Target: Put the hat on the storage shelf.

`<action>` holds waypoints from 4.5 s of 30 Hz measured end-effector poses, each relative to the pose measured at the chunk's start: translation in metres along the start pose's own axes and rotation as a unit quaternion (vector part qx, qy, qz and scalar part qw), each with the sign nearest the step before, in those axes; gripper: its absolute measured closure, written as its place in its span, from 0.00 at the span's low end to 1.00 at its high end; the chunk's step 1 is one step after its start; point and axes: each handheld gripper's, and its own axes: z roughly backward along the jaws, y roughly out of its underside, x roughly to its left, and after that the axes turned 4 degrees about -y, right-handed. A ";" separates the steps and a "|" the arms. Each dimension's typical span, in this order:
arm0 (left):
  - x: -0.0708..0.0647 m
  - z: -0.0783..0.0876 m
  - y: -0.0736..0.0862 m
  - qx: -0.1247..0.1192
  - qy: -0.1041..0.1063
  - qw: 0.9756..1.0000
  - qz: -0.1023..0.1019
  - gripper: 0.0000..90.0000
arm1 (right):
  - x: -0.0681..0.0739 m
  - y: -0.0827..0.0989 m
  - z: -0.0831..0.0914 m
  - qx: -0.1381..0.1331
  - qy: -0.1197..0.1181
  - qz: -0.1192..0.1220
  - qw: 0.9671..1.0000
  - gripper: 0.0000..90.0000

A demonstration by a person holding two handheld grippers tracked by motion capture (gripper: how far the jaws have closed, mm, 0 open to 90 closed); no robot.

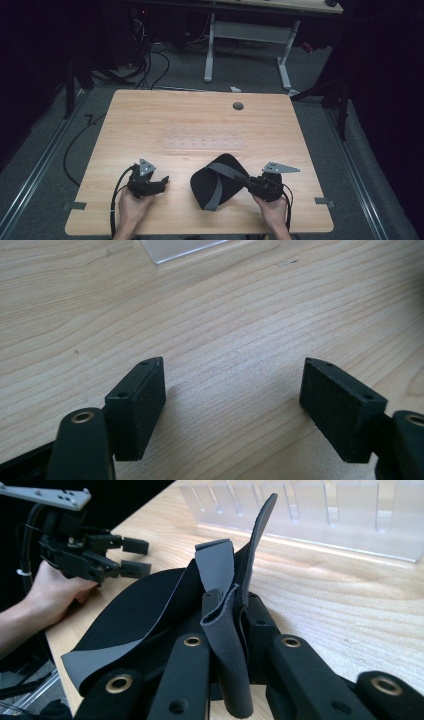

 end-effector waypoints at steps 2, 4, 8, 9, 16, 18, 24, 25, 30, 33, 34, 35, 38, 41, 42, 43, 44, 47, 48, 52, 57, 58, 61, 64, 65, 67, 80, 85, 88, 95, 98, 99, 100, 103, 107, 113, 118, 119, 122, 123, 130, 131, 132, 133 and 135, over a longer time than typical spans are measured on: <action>-0.001 0.001 0.001 0.001 0.001 1.000 -0.006 0.30 | 0.002 -0.002 0.003 -0.004 0.000 0.000 1.000 0.92; -0.003 0.003 0.001 0.001 0.010 1.000 -0.008 0.29 | 0.004 -0.004 0.005 -0.008 -0.002 -0.001 1.000 0.92; -0.010 0.011 0.003 -0.007 0.028 0.999 -0.025 0.28 | 0.006 -0.009 0.008 -0.012 -0.003 -0.002 1.000 0.92; -0.012 0.013 0.003 -0.009 0.033 0.999 -0.030 0.28 | 0.007 -0.010 0.008 -0.015 -0.001 0.002 1.000 0.92; -0.030 0.031 0.002 -0.021 0.073 0.996 -0.050 0.26 | 0.008 -0.016 0.008 -0.023 0.000 -0.002 1.000 0.92; -0.036 0.035 0.002 -0.021 0.088 0.995 -0.051 0.26 | 0.008 -0.017 0.007 -0.023 0.000 -0.004 1.000 0.92; -0.055 0.045 -0.003 -0.021 0.126 0.990 -0.067 0.26 | 0.009 -0.019 0.005 -0.026 -0.001 -0.011 1.000 0.92; -0.058 0.047 -0.004 -0.020 0.132 0.989 -0.069 0.26 | 0.009 -0.019 0.005 -0.027 0.000 -0.011 1.000 0.92; -0.070 0.053 -0.006 -0.024 0.158 0.985 -0.073 0.27 | 0.010 -0.020 0.004 -0.028 0.000 -0.014 1.000 0.92; -0.077 0.056 -0.007 -0.023 0.165 0.982 -0.085 0.26 | 0.010 -0.021 0.003 -0.027 -0.002 -0.018 0.999 0.92; -0.079 0.057 -0.007 -0.025 0.167 0.982 -0.088 0.26 | 0.010 -0.021 0.002 -0.027 -0.002 -0.017 0.999 0.92; -0.080 0.058 -0.007 -0.025 0.169 0.981 -0.090 0.26 | 0.010 -0.022 0.002 -0.027 -0.003 -0.016 1.000 0.92; -0.084 0.059 -0.008 -0.027 0.176 0.980 -0.092 0.26 | 0.011 -0.022 0.000 -0.024 -0.004 -0.019 1.000 0.92; -0.087 0.059 -0.007 -0.025 0.179 0.979 -0.095 0.26 | 0.012 -0.024 -0.001 -0.022 -0.004 -0.018 1.000 0.92; -0.088 0.059 -0.007 -0.026 0.179 0.979 -0.097 0.26 | 0.012 -0.024 -0.002 -0.020 -0.004 -0.019 1.000 0.92; -0.088 0.059 -0.007 -0.024 0.179 0.978 -0.105 0.26 | 0.012 -0.024 -0.002 -0.020 -0.004 -0.021 1.000 0.92; -0.089 0.059 -0.006 -0.026 0.179 0.977 -0.112 0.26 | 0.012 -0.025 -0.003 -0.019 -0.005 -0.019 1.000 0.92; -0.092 0.058 -0.004 -0.027 0.180 0.976 -0.119 0.26 | 0.013 -0.026 -0.005 -0.010 -0.004 -0.018 1.000 0.92; -0.093 0.058 -0.004 -0.027 0.181 0.975 -0.122 0.26 | 0.013 -0.026 -0.006 -0.009 -0.004 -0.019 1.000 0.92; -0.096 0.058 -0.003 -0.027 0.182 0.974 -0.128 0.27 | 0.014 -0.028 -0.007 -0.007 -0.005 -0.017 1.000 0.92; -0.097 0.059 -0.003 -0.032 0.182 0.973 -0.136 0.28 | 0.016 -0.029 -0.009 -0.002 -0.007 -0.016 1.000 0.92; -0.097 0.059 -0.003 -0.032 0.181 0.973 -0.136 0.28 | 0.017 -0.029 -0.009 0.000 -0.008 -0.016 1.000 0.92; -0.097 0.059 -0.002 -0.028 0.181 0.973 -0.140 0.29 | 0.017 -0.029 -0.011 0.002 -0.009 -0.016 1.000 0.92; -0.098 0.059 -0.001 -0.027 0.180 0.972 -0.147 0.30 | 0.018 -0.030 -0.012 0.005 -0.010 -0.015 1.000 0.92; -0.098 0.059 -0.002 -0.028 0.179 0.972 -0.147 0.30 | 0.019 -0.030 -0.012 0.006 -0.010 -0.015 1.000 0.92; -0.098 0.059 -0.002 -0.032 0.177 0.973 -0.145 0.31 | 0.019 -0.030 -0.012 0.006 -0.011 -0.015 1.000 0.92; -0.097 0.058 -0.005 -0.028 0.171 0.974 -0.148 0.47 | 0.023 -0.033 -0.014 0.008 -0.018 -0.015 1.000 0.92; -0.099 0.059 -0.004 -0.029 0.168 0.972 -0.164 0.50 | 0.025 -0.033 -0.016 0.008 -0.017 -0.014 1.000 0.92; -0.099 0.058 -0.006 -0.027 0.165 0.972 -0.163 0.53 | 0.026 -0.034 -0.016 0.008 -0.019 -0.015 1.000 0.92; -0.100 0.057 -0.008 -0.009 0.161 0.972 -0.173 0.61 | 0.030 -0.036 -0.020 0.010 -0.022 -0.014 1.000 0.91; -0.099 0.059 -0.008 -0.005 0.168 0.971 -0.170 0.67 | 0.031 -0.037 -0.020 0.008 -0.025 -0.013 1.000 0.91; -0.099 0.060 -0.008 -0.004 0.172 0.971 -0.166 0.70 | 0.030 -0.038 -0.020 0.006 -0.027 -0.013 1.000 0.91; -0.099 0.061 -0.009 0.000 0.178 0.970 -0.165 0.72 | 0.030 -0.038 -0.020 0.005 -0.029 -0.014 0.999 0.91; -0.101 0.064 -0.008 0.008 0.191 0.966 -0.175 0.78 | 0.030 -0.039 -0.020 -0.002 -0.032 -0.014 0.999 0.89; -0.102 0.071 -0.011 0.012 0.209 0.962 -0.178 0.86 | 0.031 -0.040 -0.020 -0.002 -0.031 -0.009 0.999 0.88; -0.107 0.081 -0.017 0.025 0.243 0.955 -0.170 0.97 | 0.029 -0.041 -0.016 -0.025 -0.037 -0.012 0.999 0.78; -0.104 0.084 -0.024 0.025 0.254 0.956 -0.143 0.97 | 0.027 -0.042 -0.007 -0.062 -0.039 -0.012 0.997 0.65; -0.103 0.084 -0.027 0.019 0.254 0.958 -0.128 0.97 | 0.026 -0.041 -0.006 -0.068 -0.039 -0.010 0.997 0.61; -0.098 0.087 -0.036 0.012 0.257 0.961 -0.099 0.97 | 0.023 -0.038 0.000 -0.077 -0.028 -0.003 0.997 0.53; -0.095 0.088 -0.040 0.009 0.258 0.962 -0.090 0.97 | 0.022 -0.037 0.000 -0.076 -0.021 0.002 0.997 0.51; -0.084 0.090 -0.055 -0.012 0.250 0.967 -0.044 0.97 | 0.003 -0.013 -0.007 -0.037 0.076 0.022 0.996 0.44; -0.082 0.091 -0.057 -0.014 0.249 0.968 -0.039 0.97 | -0.002 -0.010 -0.008 -0.032 0.088 0.021 0.995 0.44; -0.080 0.091 -0.059 -0.017 0.248 0.968 -0.033 0.97 | -0.006 -0.007 -0.008 -0.025 0.101 0.019 0.994 0.43; -0.079 0.091 -0.061 -0.021 0.247 0.968 -0.027 0.97 | -0.009 -0.004 -0.009 -0.021 0.113 0.019 0.993 0.43; -0.075 0.092 -0.065 -0.025 0.244 0.969 -0.017 0.97 | -0.015 0.001 -0.010 -0.010 0.137 0.020 0.990 0.43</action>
